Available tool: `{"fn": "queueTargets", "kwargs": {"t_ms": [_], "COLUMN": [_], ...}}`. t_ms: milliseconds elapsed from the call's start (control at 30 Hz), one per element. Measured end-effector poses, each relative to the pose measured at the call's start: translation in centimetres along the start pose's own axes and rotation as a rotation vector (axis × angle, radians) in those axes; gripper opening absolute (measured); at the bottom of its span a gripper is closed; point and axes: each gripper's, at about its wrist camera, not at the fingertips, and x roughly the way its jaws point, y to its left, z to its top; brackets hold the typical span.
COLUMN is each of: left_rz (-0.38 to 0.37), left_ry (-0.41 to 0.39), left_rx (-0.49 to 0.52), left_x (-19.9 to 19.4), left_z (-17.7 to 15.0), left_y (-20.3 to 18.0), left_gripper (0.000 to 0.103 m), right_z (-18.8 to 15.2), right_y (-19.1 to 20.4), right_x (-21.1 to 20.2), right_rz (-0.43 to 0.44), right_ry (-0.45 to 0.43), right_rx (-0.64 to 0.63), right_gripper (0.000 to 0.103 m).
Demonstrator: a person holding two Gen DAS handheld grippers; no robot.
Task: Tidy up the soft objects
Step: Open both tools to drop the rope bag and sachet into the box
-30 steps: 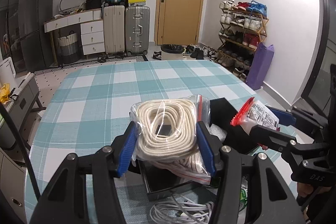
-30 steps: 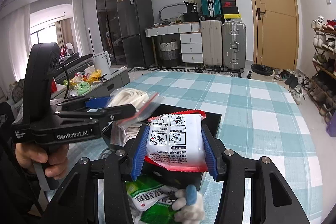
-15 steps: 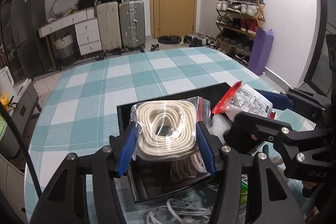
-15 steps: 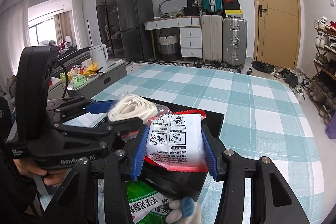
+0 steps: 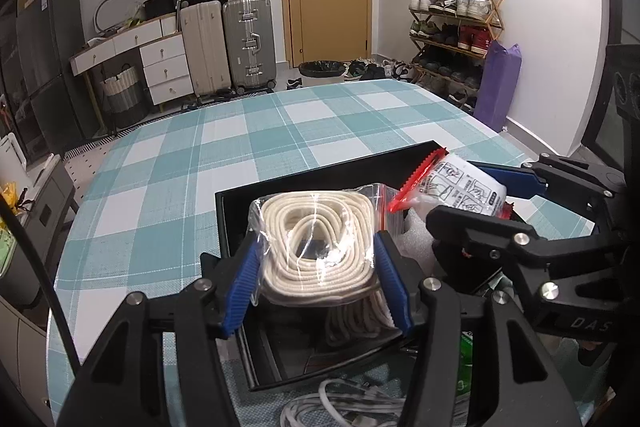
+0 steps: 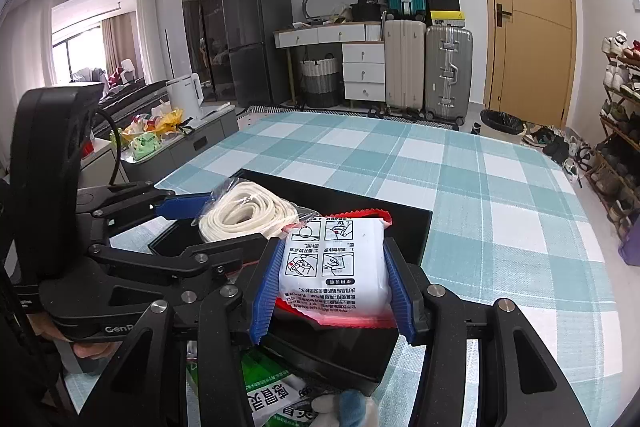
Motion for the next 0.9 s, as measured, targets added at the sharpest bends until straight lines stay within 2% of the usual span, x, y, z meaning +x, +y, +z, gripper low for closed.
{"fn": "queueTargets", "kwargs": {"t_ms": [267, 333, 367, 467, 533, 567, 600, 633, 700, 900], "left_rz": [0.002, -0.001, -0.012, -0.041, -0.059, -0.069, -0.072, -0.068, -0.057, -0.043], "left_ry": [-0.003, 0.003, 0.007, 0.015, 0.005, -0.005, -0.018, -0.031, -0.053, -0.065], "left_rx": [0.02, 0.015, 0.007, -0.018, -0.025, -0.028, -0.029, -0.028, -0.031, -0.064], "left_x": [0.2, 0.2, 0.1, -0.4, -1.1, -1.6, -2.2, -2.7, -3.8, -5.8], "left_z": [0.0, 0.1, 0.1, 0.3, 0.2, 0.2, 0.2, 0.1, -0.1, -1.5], "left_y": [0.0, 0.1, 0.2, 0.5, 0.5, 0.4, 0.4, 0.4, 0.3, 0.8], "left_gripper": [0.059, 0.063, 0.064, 0.068, 0.08, 0.084, 0.093, 0.099, 0.1, 0.103], "right_z": [-0.2, -0.2, -0.2, -0.1, -0.2, -0.3, -0.4, -0.6, -1.0, -2.4], "right_y": [0.0, -0.1, -0.1, 0.1, 0.1, 0.1, 0.1, 0.1, 0.0, -0.6], "right_x": [0.5, 0.4, 0.3, -0.7, -1.8, -2.2, -2.7, -3.3, -4.1, -6.3], "right_rz": [-0.011, -0.005, -0.008, -0.029, -0.039, -0.044, -0.053, -0.065, -0.077, -0.102], "right_ry": [0.01, 0.01, 0.007, -0.009, -0.028, -0.031, -0.028, -0.028, -0.031, -0.014], "right_rx": [-0.011, -0.014, -0.015, -0.036, -0.045, -0.047, -0.051, -0.053, -0.052, -0.017], "right_gripper": [0.049, 0.051, 0.053, 0.073, 0.082, 0.09, 0.095, 0.096, 0.102, 0.102]}}
